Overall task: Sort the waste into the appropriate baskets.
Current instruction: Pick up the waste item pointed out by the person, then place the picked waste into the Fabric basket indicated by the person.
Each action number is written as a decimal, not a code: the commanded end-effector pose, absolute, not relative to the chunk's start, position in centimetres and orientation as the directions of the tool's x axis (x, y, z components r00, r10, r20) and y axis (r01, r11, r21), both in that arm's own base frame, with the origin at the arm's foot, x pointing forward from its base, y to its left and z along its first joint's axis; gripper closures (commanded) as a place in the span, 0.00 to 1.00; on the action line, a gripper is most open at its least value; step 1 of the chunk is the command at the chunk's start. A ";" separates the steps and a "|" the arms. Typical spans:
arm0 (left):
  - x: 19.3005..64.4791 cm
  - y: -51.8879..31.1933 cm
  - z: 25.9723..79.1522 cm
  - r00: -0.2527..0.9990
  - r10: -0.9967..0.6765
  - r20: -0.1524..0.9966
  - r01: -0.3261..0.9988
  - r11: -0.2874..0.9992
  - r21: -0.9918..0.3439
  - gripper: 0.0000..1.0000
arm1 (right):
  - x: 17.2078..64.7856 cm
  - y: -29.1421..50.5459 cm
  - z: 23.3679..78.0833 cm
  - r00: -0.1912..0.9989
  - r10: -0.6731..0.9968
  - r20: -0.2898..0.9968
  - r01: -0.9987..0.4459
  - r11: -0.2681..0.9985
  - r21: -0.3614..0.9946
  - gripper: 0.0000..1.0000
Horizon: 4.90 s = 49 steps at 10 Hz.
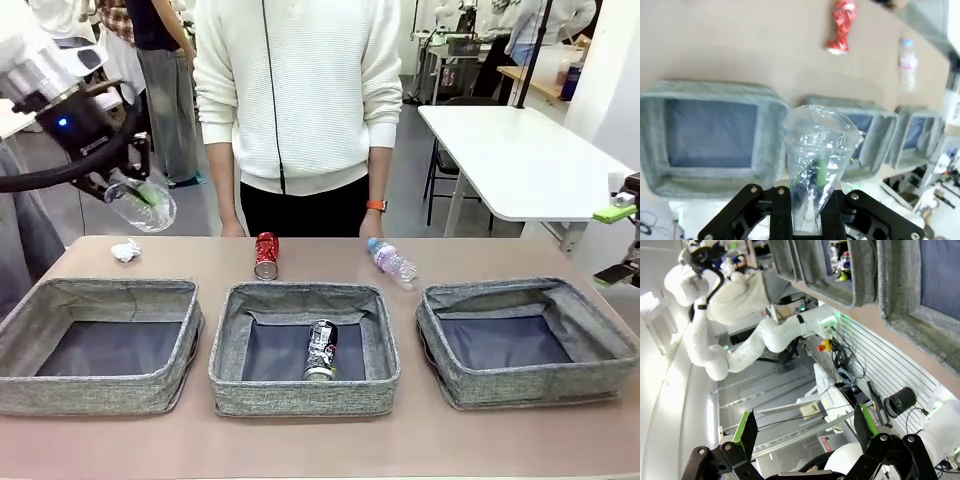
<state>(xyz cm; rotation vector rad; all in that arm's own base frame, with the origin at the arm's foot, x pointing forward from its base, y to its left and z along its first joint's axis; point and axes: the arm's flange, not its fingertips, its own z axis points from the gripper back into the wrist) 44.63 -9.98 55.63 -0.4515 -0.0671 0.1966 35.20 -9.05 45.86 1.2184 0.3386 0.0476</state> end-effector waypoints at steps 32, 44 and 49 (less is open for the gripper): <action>36.3 -36.7 74.3 0.996 0.069 0.054 -0.060 0.987 -0.151 0.95 | 35.3 -9.0 46.3 0.948 0.211 -0.238 0.155 0.347 0.925 0.00; 33.1 -12.5 61.1 0.995 0.098 -0.031 -0.100 0.993 -0.070 0.95 | 35.3 -9.0 46.3 0.948 0.211 -0.238 0.155 0.347 0.925 0.00; 33.4 -1.7 50.8 0.878 0.462 -0.123 -0.474 0.807 -0.352 0.95 | 35.3 -9.0 46.3 0.948 0.211 -0.238 0.155 0.347 0.925 0.00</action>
